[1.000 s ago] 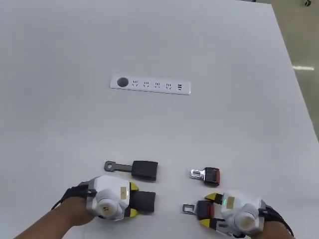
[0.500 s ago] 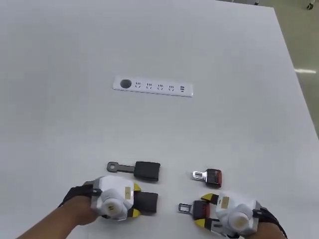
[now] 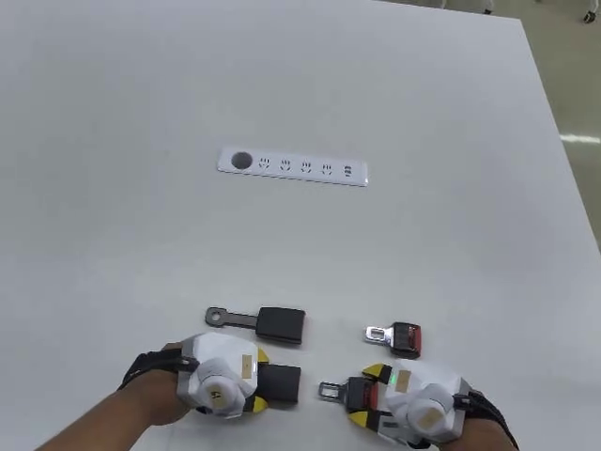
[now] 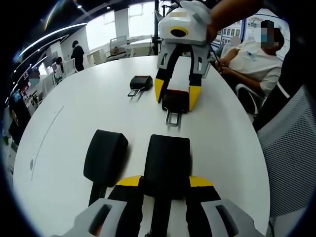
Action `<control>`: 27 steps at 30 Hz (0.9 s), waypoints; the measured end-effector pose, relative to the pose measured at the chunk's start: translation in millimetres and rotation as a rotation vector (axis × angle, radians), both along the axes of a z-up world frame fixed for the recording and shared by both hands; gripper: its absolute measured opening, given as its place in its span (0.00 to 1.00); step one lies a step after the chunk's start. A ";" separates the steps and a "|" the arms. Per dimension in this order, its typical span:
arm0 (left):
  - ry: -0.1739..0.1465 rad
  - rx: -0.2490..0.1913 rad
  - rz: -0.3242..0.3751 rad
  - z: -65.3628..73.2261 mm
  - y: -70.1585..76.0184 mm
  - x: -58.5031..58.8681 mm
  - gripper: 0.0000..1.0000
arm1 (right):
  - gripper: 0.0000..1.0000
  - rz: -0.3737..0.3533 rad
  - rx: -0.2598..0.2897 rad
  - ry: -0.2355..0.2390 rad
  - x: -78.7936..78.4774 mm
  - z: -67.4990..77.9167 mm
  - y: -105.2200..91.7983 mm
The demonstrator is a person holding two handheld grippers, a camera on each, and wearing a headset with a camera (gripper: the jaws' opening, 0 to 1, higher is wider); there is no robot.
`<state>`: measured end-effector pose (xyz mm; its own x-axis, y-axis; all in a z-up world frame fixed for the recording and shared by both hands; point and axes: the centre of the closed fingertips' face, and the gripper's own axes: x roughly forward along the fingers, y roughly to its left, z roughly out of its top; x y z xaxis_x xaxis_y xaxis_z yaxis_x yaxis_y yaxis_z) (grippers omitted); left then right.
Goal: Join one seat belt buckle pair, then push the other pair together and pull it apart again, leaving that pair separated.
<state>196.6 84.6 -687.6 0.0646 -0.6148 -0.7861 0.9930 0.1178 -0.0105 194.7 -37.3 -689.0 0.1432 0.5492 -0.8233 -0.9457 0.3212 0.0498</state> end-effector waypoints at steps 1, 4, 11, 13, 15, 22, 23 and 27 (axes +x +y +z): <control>0.000 0.000 0.001 -0.3 0.0 0.1 0.34 | 0.35 0.000 0.000 0.001 0.7 2.6 1.9; 0.001 0.002 0.001 -1.3 0.1 0.4 0.34 | 0.35 -0.004 0.006 0.001 2.4 5.2 7.6; 0.002 0.004 0.003 -2.6 -0.3 0.6 0.34 | 0.35 0.012 0.022 -0.003 4.0 6.0 22.4; 0.003 0.005 0.004 -2.2 -0.7 0.6 0.34 | 0.35 0.019 0.021 -0.003 4.6 5.1 25.4; 0.002 0.008 0.002 -2.1 -0.9 0.7 0.34 | 0.35 0.026 0.019 -0.007 6.0 4.3 30.8; 0.002 0.016 -0.006 -3.3 -1.1 0.4 0.34 | 0.35 0.032 0.022 -0.018 3.0 -0.9 48.1; 0.004 0.015 -0.006 -3.4 -1.0 0.1 0.34 | 0.35 0.040 0.014 -0.020 3.0 -1.3 47.8; 0.001 0.017 -0.011 -3.6 -1.2 0.3 0.34 | 0.35 0.028 0.025 -0.023 2.5 -8.8 45.9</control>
